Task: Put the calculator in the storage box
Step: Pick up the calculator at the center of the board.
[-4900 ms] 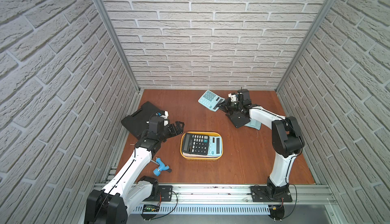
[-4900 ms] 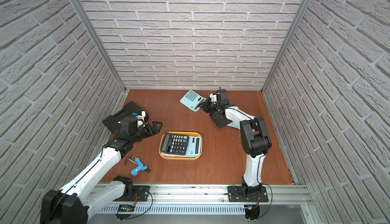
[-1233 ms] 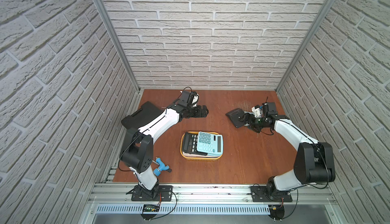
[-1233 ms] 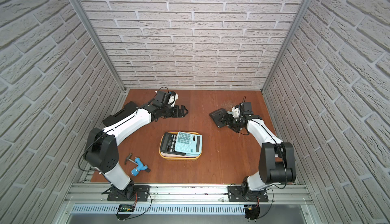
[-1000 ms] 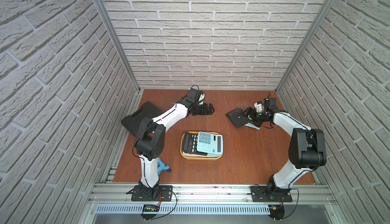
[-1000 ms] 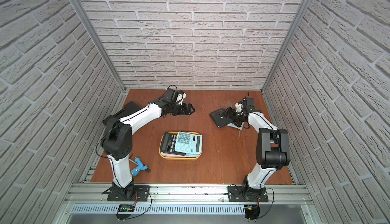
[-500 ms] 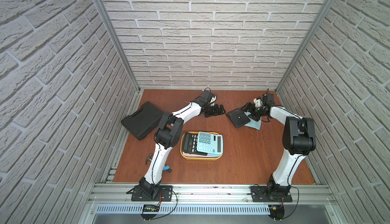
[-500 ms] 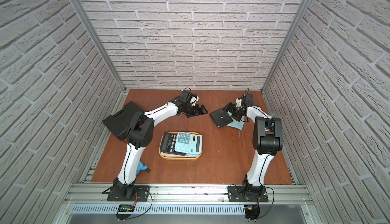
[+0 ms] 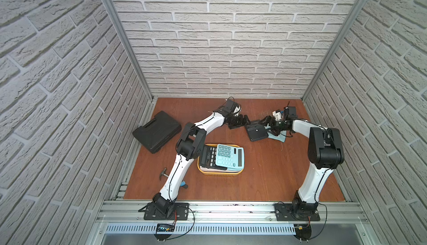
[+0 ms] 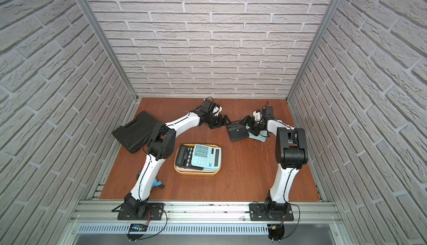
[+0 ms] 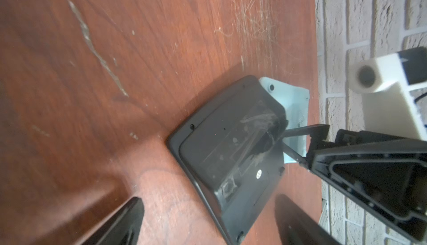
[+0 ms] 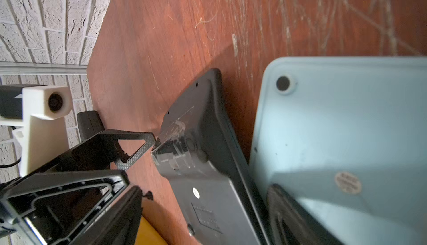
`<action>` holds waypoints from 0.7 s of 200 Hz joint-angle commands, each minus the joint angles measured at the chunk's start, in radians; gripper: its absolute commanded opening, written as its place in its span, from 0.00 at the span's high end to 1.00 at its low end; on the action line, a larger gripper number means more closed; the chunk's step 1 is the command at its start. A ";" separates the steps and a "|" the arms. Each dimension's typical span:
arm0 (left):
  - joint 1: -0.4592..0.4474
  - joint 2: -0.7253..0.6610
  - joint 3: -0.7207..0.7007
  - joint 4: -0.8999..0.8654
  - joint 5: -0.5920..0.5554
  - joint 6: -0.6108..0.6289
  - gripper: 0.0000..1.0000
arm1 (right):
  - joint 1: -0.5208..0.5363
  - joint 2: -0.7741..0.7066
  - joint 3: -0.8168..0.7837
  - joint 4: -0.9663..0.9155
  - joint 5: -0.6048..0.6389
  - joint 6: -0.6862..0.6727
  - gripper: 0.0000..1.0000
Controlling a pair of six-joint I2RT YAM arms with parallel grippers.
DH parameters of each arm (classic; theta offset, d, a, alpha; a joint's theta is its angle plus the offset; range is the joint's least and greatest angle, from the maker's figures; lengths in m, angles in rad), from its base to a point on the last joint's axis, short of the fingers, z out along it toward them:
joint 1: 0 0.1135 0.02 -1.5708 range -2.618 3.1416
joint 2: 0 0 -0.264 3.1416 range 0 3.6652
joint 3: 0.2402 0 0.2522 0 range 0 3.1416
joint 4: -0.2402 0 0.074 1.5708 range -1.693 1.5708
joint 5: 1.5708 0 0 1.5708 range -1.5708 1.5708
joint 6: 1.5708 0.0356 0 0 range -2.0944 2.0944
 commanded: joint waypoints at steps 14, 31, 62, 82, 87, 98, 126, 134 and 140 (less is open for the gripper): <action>-0.015 0.030 0.023 0.036 0.028 -0.025 0.24 | -0.001 -0.013 -0.061 0.039 -0.015 0.043 0.13; -0.021 0.042 0.028 0.053 0.035 -0.038 0.35 | 0.002 0.004 -0.077 0.109 -0.080 0.084 0.15; -0.032 0.056 0.032 0.080 0.050 -0.063 0.52 | 0.008 0.020 -0.103 0.285 -0.201 0.195 0.18; -0.036 0.051 0.022 0.096 0.057 -0.076 0.55 | 0.018 0.044 -0.116 0.378 -0.252 0.254 0.20; -0.036 0.049 0.017 0.105 0.060 -0.079 0.56 | 0.021 0.040 -0.122 0.401 -0.262 0.268 0.20; -0.036 0.038 -0.001 0.130 0.070 -0.093 0.56 | 0.031 0.034 -0.134 0.453 -0.284 0.301 0.21; -0.034 -0.005 -0.069 0.195 0.079 -0.114 0.56 | 0.050 -0.012 -0.175 0.521 -0.308 0.346 0.23; -0.032 -0.018 -0.092 0.211 0.077 -0.117 0.56 | 0.053 -0.033 -0.199 0.527 -0.300 0.341 0.23; -0.031 -0.029 -0.106 0.221 0.078 -0.120 0.56 | 0.056 -0.047 -0.216 0.527 -0.293 0.336 0.23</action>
